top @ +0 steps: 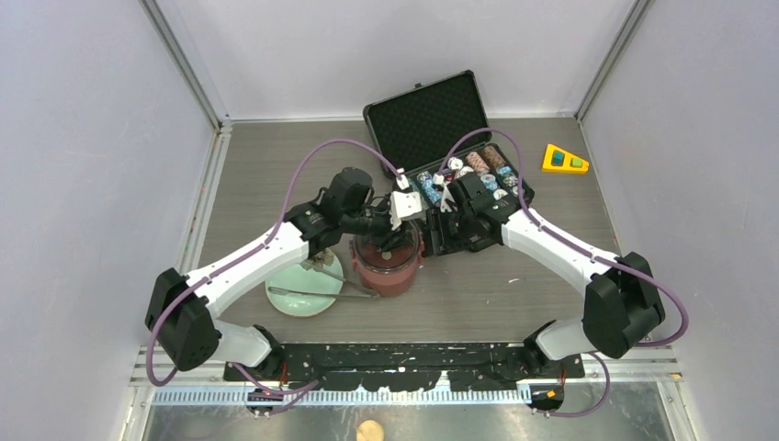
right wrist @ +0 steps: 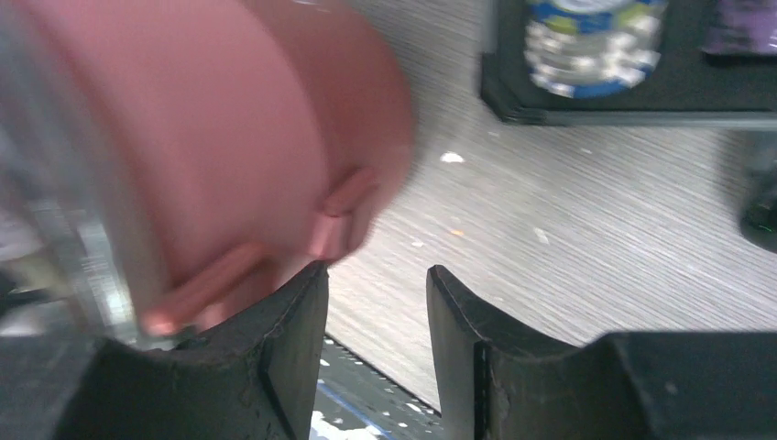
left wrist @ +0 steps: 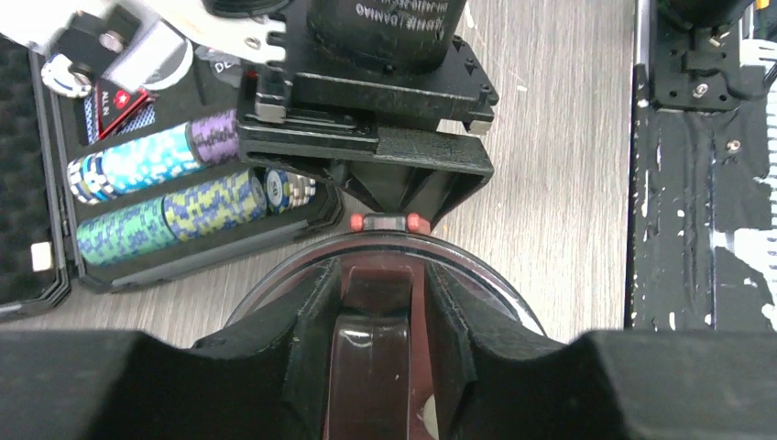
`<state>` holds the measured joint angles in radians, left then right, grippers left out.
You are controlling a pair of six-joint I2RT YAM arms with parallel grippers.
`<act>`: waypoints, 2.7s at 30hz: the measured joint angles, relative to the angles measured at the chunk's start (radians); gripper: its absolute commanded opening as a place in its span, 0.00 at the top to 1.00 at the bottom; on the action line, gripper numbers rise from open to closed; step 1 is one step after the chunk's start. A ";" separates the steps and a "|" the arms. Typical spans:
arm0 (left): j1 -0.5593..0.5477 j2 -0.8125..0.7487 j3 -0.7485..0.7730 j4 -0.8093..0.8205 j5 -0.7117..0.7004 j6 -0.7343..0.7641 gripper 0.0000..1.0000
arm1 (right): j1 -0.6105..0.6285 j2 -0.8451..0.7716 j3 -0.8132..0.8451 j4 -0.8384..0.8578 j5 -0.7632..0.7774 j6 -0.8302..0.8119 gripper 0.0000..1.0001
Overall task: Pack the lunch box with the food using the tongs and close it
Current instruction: Close the fastener on the packing box, then move the packing box to the center of the board.
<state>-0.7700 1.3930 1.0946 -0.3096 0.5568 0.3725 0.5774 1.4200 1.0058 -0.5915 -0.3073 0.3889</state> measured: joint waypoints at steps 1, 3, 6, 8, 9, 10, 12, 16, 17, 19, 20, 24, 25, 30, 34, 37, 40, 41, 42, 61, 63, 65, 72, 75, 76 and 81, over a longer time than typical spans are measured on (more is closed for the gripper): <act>0.002 -0.011 -0.003 -0.008 -0.015 0.010 0.56 | 0.004 0.000 0.011 0.002 -0.014 0.000 0.50; 0.000 -0.028 -0.005 -0.021 -0.025 0.024 0.53 | 0.015 0.000 0.027 0.014 -0.027 -0.003 0.50; 0.000 -0.056 -0.005 -0.050 -0.045 0.040 0.47 | 0.019 -0.001 0.035 0.020 -0.045 -0.004 0.50; 0.000 -0.070 -0.002 -0.076 -0.060 0.052 0.43 | 0.021 -0.001 0.039 0.021 -0.052 -0.006 0.50; 0.000 -0.077 0.001 -0.096 -0.064 0.055 0.41 | 0.021 -0.001 0.039 0.021 -0.054 -0.008 0.50; 0.000 -0.087 0.005 -0.122 -0.072 0.059 0.40 | 0.022 -0.001 0.040 0.021 -0.055 -0.010 0.50; 0.001 -0.100 0.010 -0.156 -0.082 0.064 0.38 | 0.022 -0.001 0.040 0.021 -0.056 -0.014 0.50; 0.009 -0.129 0.016 -0.225 -0.106 0.080 0.39 | 0.022 -0.001 0.040 0.021 -0.056 -0.022 0.50; 0.012 -0.136 0.016 -0.240 -0.112 0.082 0.42 | 0.023 -0.001 0.040 0.021 -0.056 -0.025 0.50; 0.018 -0.146 0.016 -0.263 -0.121 0.087 0.48 | 0.026 -0.001 0.040 0.021 -0.054 -0.031 0.50; 0.020 -0.150 0.017 -0.269 -0.129 0.093 0.52 | 0.027 -0.001 0.040 0.021 -0.053 -0.034 0.50; 0.029 -0.145 0.020 -0.277 -0.159 0.116 0.68 | 0.050 -0.001 0.040 0.020 -0.049 -0.050 0.50; 0.031 -0.138 0.020 -0.276 -0.171 0.125 0.69 | 0.055 -0.001 0.040 0.020 -0.051 -0.051 0.50; 0.034 -0.125 0.014 -0.275 -0.183 0.141 0.69 | 0.074 -0.001 0.046 0.024 -0.070 -0.056 0.51; 0.034 -0.124 0.010 -0.267 -0.184 0.159 0.69 | 0.073 -0.001 0.047 0.024 -0.084 -0.071 0.50; 0.037 -0.118 0.012 -0.263 -0.180 0.166 0.68 | 0.071 -0.001 0.049 0.021 -0.089 -0.089 0.47; 0.043 -0.103 0.026 -0.263 -0.179 0.171 0.62 | 0.052 -0.003 0.050 0.014 -0.106 -0.120 0.46; 0.045 -0.098 0.032 -0.263 -0.177 0.171 0.59 | 0.045 -0.005 0.050 0.013 -0.113 -0.127 0.46; 0.047 -0.092 0.039 -0.262 -0.175 0.175 0.56 | 0.035 -0.007 0.050 0.013 -0.123 -0.135 0.46; 0.005 -0.217 0.075 -0.528 -0.249 0.170 0.00 | -0.086 -0.106 0.056 -0.031 -0.156 -0.217 0.42; -0.024 -0.217 0.062 -0.558 -0.285 0.187 0.00 | -0.101 -0.118 0.056 -0.031 -0.151 -0.219 0.41; -0.052 -0.214 0.054 -0.560 -0.336 0.202 0.00 | -0.116 -0.128 0.056 -0.031 -0.147 -0.222 0.41; -0.126 -0.198 0.040 -0.525 -0.469 0.203 0.00 | -0.137 -0.133 0.056 -0.034 -0.139 -0.222 0.41; -0.134 -0.193 0.032 -0.499 -0.501 0.179 0.00 | -0.141 -0.133 0.056 -0.035 -0.139 -0.222 0.41; -0.137 -0.192 0.027 -0.486 -0.513 0.172 0.00 | -0.141 -0.133 0.056 -0.035 -0.139 -0.222 0.41; -0.131 -0.183 0.004 -0.420 -0.534 0.159 0.01 | -0.143 -0.133 0.056 -0.039 -0.140 -0.225 0.41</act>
<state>-0.9012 1.2098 1.0988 -0.7296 0.0223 0.5320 0.4343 1.2873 1.0615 -0.6308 -0.4469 0.1635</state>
